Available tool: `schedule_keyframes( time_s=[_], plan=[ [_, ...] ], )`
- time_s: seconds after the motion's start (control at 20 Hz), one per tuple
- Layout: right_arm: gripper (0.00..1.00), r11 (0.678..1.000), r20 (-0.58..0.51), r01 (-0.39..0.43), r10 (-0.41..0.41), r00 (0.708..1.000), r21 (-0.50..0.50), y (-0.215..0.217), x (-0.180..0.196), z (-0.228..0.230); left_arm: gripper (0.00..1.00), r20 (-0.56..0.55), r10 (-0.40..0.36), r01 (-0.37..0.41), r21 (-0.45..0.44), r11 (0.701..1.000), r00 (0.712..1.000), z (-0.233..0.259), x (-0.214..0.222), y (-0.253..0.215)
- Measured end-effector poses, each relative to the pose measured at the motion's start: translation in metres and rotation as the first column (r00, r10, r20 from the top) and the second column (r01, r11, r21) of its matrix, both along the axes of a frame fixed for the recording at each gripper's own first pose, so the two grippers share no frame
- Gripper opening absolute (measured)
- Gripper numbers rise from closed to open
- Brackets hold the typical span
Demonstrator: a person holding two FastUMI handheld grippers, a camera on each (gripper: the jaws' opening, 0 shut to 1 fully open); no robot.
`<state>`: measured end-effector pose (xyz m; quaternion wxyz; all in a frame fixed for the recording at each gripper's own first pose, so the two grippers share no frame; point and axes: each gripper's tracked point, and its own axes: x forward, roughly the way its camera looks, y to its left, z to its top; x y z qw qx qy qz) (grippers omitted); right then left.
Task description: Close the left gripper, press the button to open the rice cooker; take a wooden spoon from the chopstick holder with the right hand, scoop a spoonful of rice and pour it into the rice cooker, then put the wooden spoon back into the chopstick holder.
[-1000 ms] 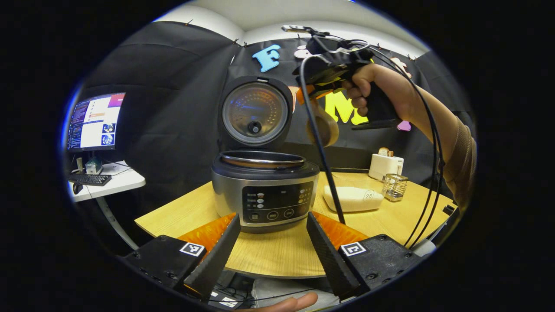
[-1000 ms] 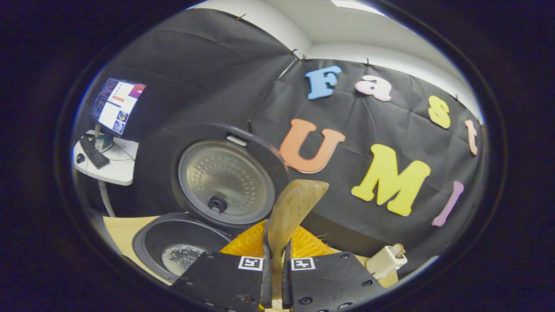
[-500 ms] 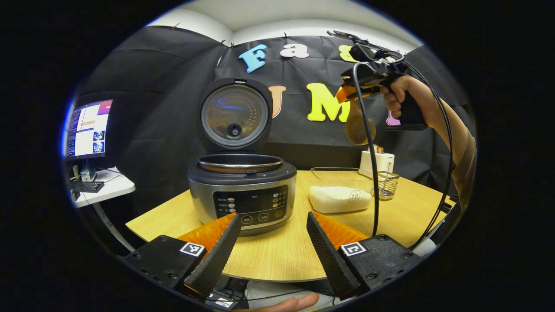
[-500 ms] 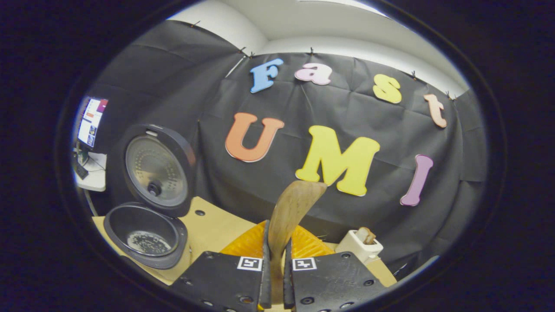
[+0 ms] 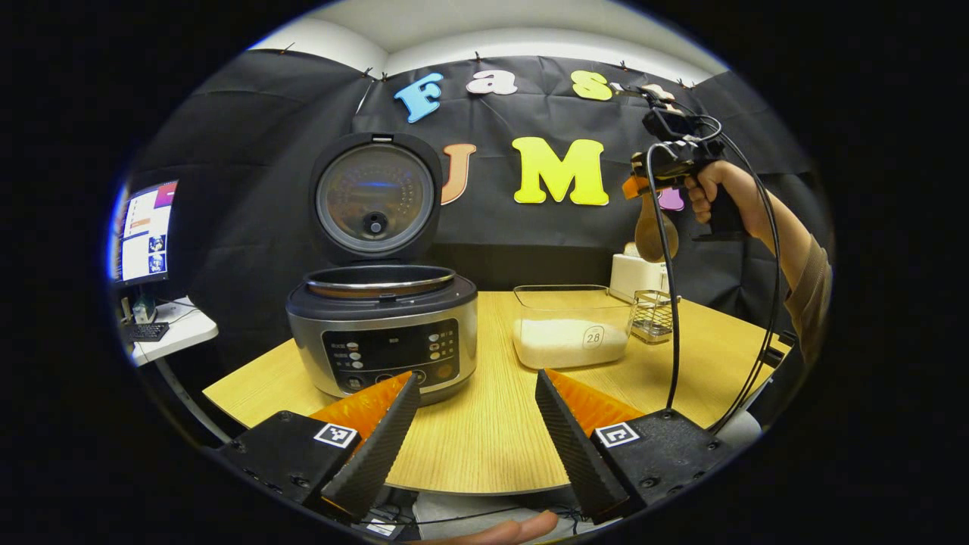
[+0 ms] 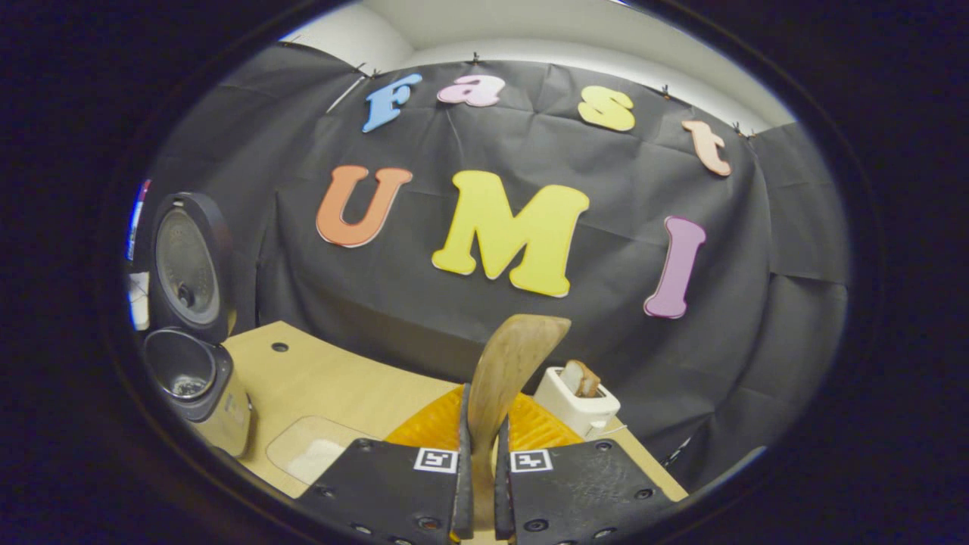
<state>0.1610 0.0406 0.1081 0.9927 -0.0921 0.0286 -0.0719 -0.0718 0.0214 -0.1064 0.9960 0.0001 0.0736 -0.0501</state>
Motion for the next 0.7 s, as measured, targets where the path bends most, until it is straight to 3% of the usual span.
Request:
schedule_keyframes(
  time_s=[0.6,0.65,0.7],
  plan=[
    [0.16,0.987,-0.109,0.096,-0.082,0.991,0.132,-0.088,0.048,-0.068,0.98,-0.019,-0.001,0.001,0.006,1.000,1.000,-0.008,0.004,-0.004],
    [0.17,0.985,-0.115,0.098,-0.082,0.990,0.140,-0.090,0.050,-0.071,0.98,-0.021,-0.002,0.002,0.006,1.000,1.000,-0.009,0.005,-0.005],
    [0.25,0.984,-0.142,0.088,-0.065,0.988,0.158,-0.090,0.053,-0.079,0.98,-0.021,-0.003,0.004,0.008,1.000,1.000,-0.008,0.004,-0.005]
  ],
)
